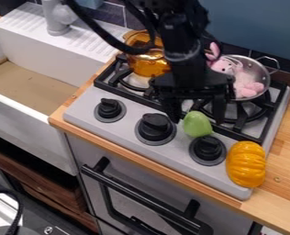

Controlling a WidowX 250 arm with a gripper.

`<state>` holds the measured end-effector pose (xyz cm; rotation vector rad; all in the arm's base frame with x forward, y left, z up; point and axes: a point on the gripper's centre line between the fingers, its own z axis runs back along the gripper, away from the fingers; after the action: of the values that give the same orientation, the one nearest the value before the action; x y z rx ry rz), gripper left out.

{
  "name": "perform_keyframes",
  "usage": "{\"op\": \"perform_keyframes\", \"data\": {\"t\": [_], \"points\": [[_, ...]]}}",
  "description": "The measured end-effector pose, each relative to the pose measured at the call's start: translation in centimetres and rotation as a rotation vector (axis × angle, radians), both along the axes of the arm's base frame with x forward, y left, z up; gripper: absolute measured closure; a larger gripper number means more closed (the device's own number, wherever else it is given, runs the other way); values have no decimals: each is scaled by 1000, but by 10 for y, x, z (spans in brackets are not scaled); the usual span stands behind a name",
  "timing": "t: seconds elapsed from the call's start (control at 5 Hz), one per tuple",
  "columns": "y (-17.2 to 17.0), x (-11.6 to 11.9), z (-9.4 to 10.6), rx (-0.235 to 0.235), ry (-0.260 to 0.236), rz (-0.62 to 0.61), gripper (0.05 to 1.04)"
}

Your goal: Puts the green object into the orange pot

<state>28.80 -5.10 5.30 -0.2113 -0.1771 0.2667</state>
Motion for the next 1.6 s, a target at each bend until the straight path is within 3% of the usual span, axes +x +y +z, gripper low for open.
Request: {"op": "perform_keyframes", "data": {"t": [0.4,0.8,1.0,1.2,1.4,1.6], "points": [[-13,1,-26,42,-12,-27,90],[-14,5,-32,63,-37,-14,90],[-15,7,-33,62,-44,1,141],[-15,7,-33,58,-35,4,371],[-14,6,-33,49,-30,11,416],[-11,3,-32,38,-24,23,387]]}}
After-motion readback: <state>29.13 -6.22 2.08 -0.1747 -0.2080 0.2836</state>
